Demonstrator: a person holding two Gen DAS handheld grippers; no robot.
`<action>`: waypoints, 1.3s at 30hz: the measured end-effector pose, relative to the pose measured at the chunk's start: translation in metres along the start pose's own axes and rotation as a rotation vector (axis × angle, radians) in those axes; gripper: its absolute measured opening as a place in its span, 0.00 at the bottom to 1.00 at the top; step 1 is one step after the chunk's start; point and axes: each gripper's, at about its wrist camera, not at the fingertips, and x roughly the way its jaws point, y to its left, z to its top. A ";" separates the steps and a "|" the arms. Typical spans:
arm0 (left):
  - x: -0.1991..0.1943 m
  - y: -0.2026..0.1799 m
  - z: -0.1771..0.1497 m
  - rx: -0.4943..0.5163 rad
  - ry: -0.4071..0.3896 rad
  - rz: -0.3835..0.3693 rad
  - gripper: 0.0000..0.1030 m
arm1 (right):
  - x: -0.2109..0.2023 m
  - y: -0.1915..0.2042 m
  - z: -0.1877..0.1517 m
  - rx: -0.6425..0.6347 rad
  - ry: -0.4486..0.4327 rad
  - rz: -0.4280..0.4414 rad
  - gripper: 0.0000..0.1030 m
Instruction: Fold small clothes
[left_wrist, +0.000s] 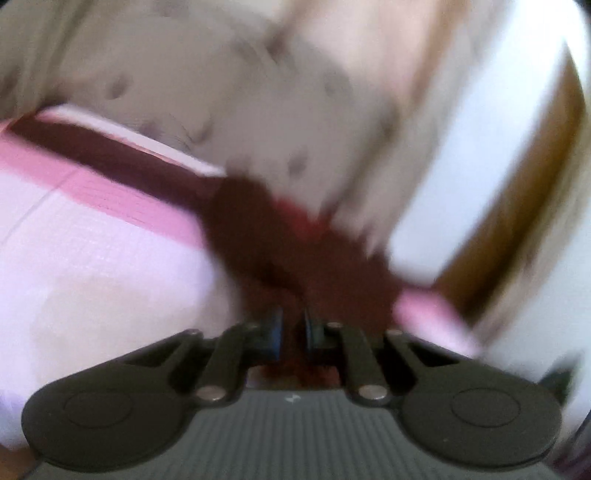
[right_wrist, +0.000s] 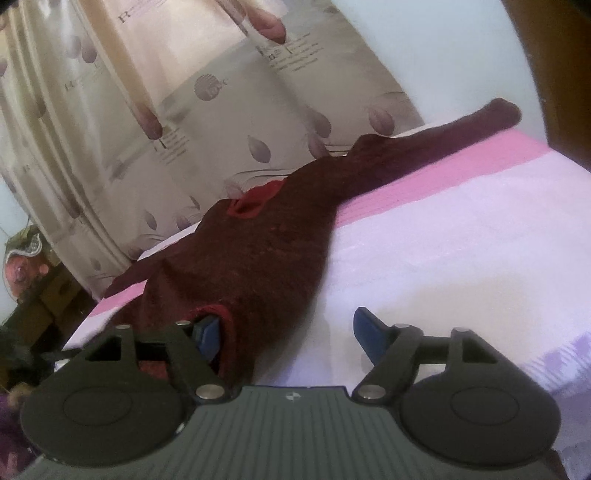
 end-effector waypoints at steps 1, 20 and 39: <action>-0.016 0.005 -0.006 -0.107 -0.022 0.017 0.11 | 0.000 0.000 0.000 0.000 0.000 0.000 0.72; 0.051 0.019 -0.034 0.437 0.205 0.151 0.92 | 0.012 -0.029 0.003 0.184 -0.004 0.068 0.98; 0.041 0.036 -0.022 0.042 0.213 0.010 0.17 | -0.031 -0.071 0.022 0.323 -0.031 0.117 1.00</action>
